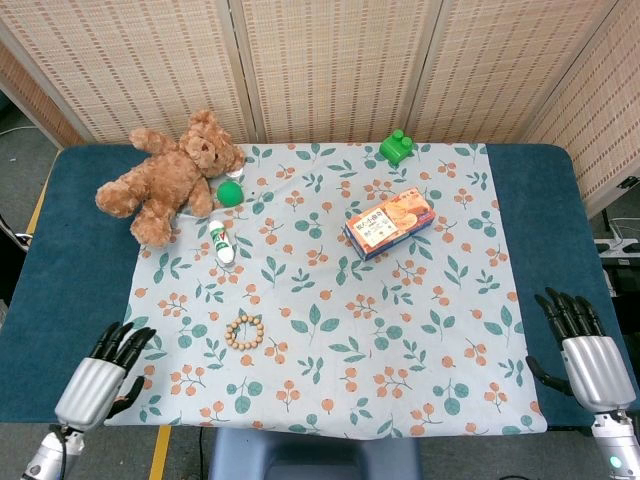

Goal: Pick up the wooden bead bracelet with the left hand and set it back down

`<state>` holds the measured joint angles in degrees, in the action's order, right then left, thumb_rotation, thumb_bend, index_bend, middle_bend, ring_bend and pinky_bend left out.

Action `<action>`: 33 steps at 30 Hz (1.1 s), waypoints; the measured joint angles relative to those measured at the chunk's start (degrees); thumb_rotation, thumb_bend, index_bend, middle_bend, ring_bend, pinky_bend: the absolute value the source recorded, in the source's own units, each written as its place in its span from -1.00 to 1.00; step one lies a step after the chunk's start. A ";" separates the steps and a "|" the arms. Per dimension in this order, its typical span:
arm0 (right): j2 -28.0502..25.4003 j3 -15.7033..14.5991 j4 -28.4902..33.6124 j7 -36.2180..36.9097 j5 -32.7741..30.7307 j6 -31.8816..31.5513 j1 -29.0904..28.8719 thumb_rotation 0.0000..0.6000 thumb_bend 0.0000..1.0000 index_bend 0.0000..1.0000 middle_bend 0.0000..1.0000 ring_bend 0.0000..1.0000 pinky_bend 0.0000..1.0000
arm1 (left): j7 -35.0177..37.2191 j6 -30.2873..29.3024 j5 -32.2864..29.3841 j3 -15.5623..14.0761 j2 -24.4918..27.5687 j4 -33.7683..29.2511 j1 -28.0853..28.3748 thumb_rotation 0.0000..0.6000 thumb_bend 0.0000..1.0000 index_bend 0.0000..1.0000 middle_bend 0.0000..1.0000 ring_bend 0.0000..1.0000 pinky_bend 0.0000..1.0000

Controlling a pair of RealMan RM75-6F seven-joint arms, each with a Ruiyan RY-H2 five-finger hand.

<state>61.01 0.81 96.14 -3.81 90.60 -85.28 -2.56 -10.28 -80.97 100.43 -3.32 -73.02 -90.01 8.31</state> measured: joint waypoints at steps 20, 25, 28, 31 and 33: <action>-0.80 0.01 -0.08 1.63 -0.73 -0.21 0.27 0.80 -0.52 -1.00 -1.00 -1.00 -1.00 | -10.96 16.24 -4.34 3.54 -13.31 5.00 11.62 1.00 0.06 -0.45 -0.65 -1.00 -0.99; -0.82 0.08 -0.12 1.65 -0.99 -0.13 0.26 0.80 -0.53 -1.00 -1.00 -1.00 -1.00 | -12.33 17.75 -5.96 4.01 -14.86 6.64 13.08 1.00 0.06 -0.48 -0.60 -1.00 -0.98; -0.87 0.05 -0.08 1.68 -0.91 -0.20 0.29 0.80 -0.52 -1.00 -1.00 -1.00 -1.00 | -12.72 18.36 -6.73 4.00 -15.72 7.33 13.71 1.00 0.06 -0.56 -0.58 -1.00 -0.98; -0.94 0.06 -0.10 1.87 -0.90 -0.39 0.38 0.80 -0.52 -1.00 -1.00 -1.00 -1.00 | -12.85 18.32 -7.17 4.05 -16.56 7.96 14.28 1.00 0.06 -0.62 -0.53 -0.99 -0.98; -1.01 0.08 -0.10 2.01 -0.91 -0.50 0.43 0.80 -0.52 -1.00 -1.00 -1.00 -1.00 | -13.05 18.29 -7.13 3.91 -16.84 8.41 14.57 1.00 0.06 -0.62 -0.51 -0.98 -0.99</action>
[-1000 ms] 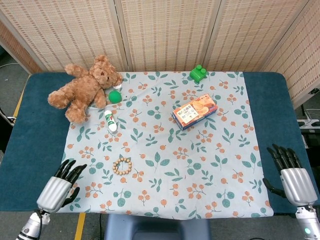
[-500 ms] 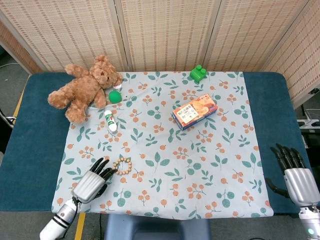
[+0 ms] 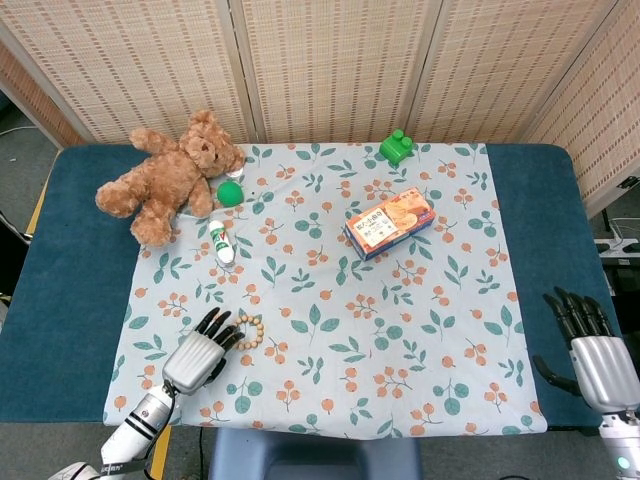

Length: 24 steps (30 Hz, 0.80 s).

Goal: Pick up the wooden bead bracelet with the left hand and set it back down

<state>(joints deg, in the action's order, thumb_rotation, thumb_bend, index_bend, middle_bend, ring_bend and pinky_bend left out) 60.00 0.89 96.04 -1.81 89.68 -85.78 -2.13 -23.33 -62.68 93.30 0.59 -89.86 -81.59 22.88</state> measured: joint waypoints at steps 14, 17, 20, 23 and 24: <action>-0.41 0.00 -0.06 0.77 -0.09 -0.13 0.15 0.80 -0.52 -1.00 -1.00 -1.00 -1.00 | -5.56 4.74 -3.12 -0.35 -1.68 3.41 3.18 1.00 0.06 -0.41 -0.28 -0.85 -0.99; -0.41 -0.01 -0.02 0.74 0.00 -0.22 0.19 0.80 -0.52 -1.00 -1.00 -1.00 -1.00 | -7.32 5.03 -3.24 -0.85 -1.30 2.64 3.64 1.00 0.06 -0.41 -0.28 -0.83 -0.98; -0.41 -0.05 0.00 0.78 0.13 -0.35 0.25 0.80 -0.52 -1.00 -1.00 -1.00 -1.00 | -9.49 5.10 -3.54 -1.12 -1.11 2.17 3.84 1.00 0.06 -0.40 -0.27 -0.81 -0.98; -0.43 -0.11 -0.01 0.82 0.25 -0.43 0.30 0.80 -0.52 -1.00 -1.00 -1.00 -1.00 | -12.27 5.39 -4.56 -1.16 -1.06 1.77 3.96 1.00 0.06 -0.34 -0.21 -0.78 -0.97; -0.44 -0.12 0.00 0.85 0.31 -0.47 0.31 0.80 -0.52 -1.00 -1.00 -1.00 -1.00 | -13.55 5.47 -5.01 -1.15 -1.09 1.64 4.00 1.00 0.06 -0.32 -0.19 -0.76 -0.96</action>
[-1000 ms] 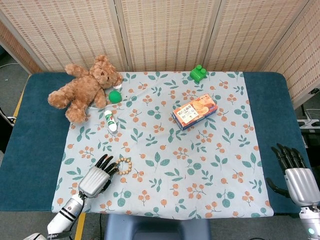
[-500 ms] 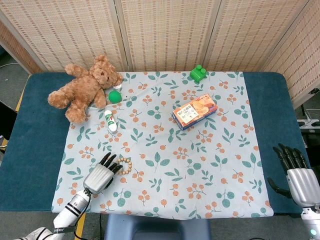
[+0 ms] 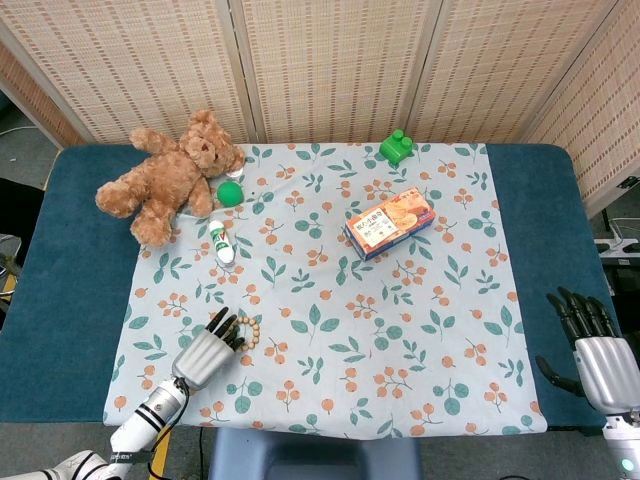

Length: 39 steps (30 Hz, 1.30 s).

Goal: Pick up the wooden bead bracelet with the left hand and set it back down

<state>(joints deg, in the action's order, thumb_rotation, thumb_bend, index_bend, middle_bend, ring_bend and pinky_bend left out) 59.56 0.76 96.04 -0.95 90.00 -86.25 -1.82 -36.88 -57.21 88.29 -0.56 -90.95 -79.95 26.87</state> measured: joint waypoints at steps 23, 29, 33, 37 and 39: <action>-0.38 -0.07 -0.14 1.27 0.76 -1.19 0.50 0.80 -0.52 -1.00 -1.00 -1.00 -1.00 | -20.26 -0.98 -7.44 -0.22 -1.86 -2.58 0.94 1.00 0.05 0.00 0.20 -0.49 -0.95; -0.44 -0.10 -0.11 1.31 0.87 -1.28 0.57 0.80 -0.52 -1.00 -1.00 -1.00 -1.00 | -22.12 -2.20 -7.26 -0.89 -2.56 -2.30 0.86 1.00 0.05 0.11 0.35 -0.38 -0.94; -0.47 -0.13 -0.07 1.32 0.93 -1.26 0.57 0.80 -0.52 -1.00 -1.00 -1.00 -1.00 | -21.75 -5.35 -4.23 -1.48 -3.61 -0.75 0.63 1.00 0.07 0.23 0.47 -0.28 -0.94; -0.52 -0.10 -0.11 1.46 0.97 -1.55 0.70 0.80 -0.52 -1.00 -1.00 -1.00 -1.00 | -21.14 -6.86 -2.98 -1.87 -4.80 1.95 0.33 1.00 0.07 0.29 0.54 -0.23 -0.94; -0.52 -0.06 -0.15 1.52 0.98 -1.65 0.75 0.80 -0.52 -1.00 -1.00 -1.00 -1.00 | -20.83 -7.27 -2.73 -2.09 -5.32 2.84 0.09 1.00 0.07 0.29 0.55 -0.23 -0.94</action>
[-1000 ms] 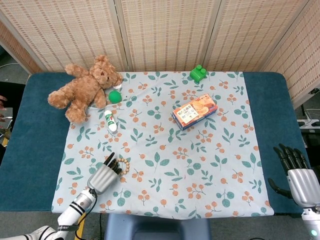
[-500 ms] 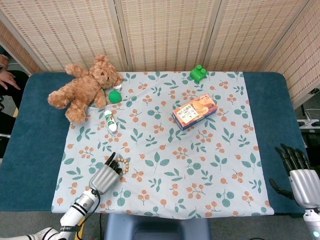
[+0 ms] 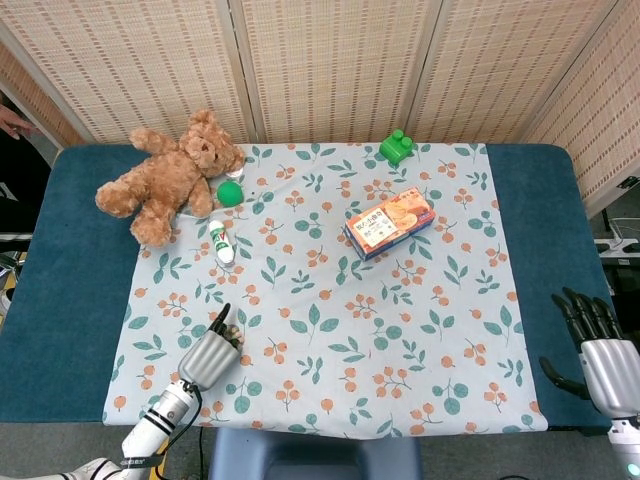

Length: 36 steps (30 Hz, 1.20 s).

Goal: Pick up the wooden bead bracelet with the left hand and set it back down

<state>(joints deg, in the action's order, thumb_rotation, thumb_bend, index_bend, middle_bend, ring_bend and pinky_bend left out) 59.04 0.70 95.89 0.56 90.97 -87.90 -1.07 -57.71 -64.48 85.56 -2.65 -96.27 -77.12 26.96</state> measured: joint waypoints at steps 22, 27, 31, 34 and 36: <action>0.02 0.01 -0.05 -0.09 -0.10 0.49 -0.15 0.80 -0.52 -1.00 -1.00 -1.00 -1.00 | 15.70 -6.00 3.24 3.65 1.11 0.16 0.70 1.00 0.47 0.51 0.71 -0.01 -0.77; 0.08 0.00 0.01 -0.32 -0.10 0.63 -0.21 0.80 -0.52 -1.00 -1.00 -1.00 -1.00 | 25.70 -8.78 2.59 6.52 0.49 2.37 0.46 1.00 0.52 0.53 0.71 -0.01 -0.77; 0.11 0.00 0.03 -0.44 -0.17 0.76 -0.25 0.80 -0.52 -1.00 -1.00 -1.00 -1.00 | 30.69 -7.36 -3.74 9.84 1.60 -0.61 0.05 1.00 0.66 0.53 0.72 -0.01 -0.77; 0.11 0.02 0.04 -0.50 -0.22 0.77 -0.25 0.80 -0.52 -1.00 -1.00 -1.00 -1.00 | 31.92 -5.02 -11.31 12.80 3.68 -5.26 -0.12 1.00 0.80 0.52 0.73 0.02 -0.74; 0.10 0.00 0.06 -0.54 -0.20 0.79 -0.26 0.80 -0.52 -1.00 -1.00 -1.00 -1.00 | 31.65 -3.03 -18.20 15.04 5.81 -8.89 0.01 1.00 0.87 0.53 0.74 0.04 -0.72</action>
<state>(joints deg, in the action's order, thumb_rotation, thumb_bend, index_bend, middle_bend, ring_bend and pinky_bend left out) 59.14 0.70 95.95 0.02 90.77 -87.11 -1.33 -26.06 -67.52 67.36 12.39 -90.46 -86.01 26.97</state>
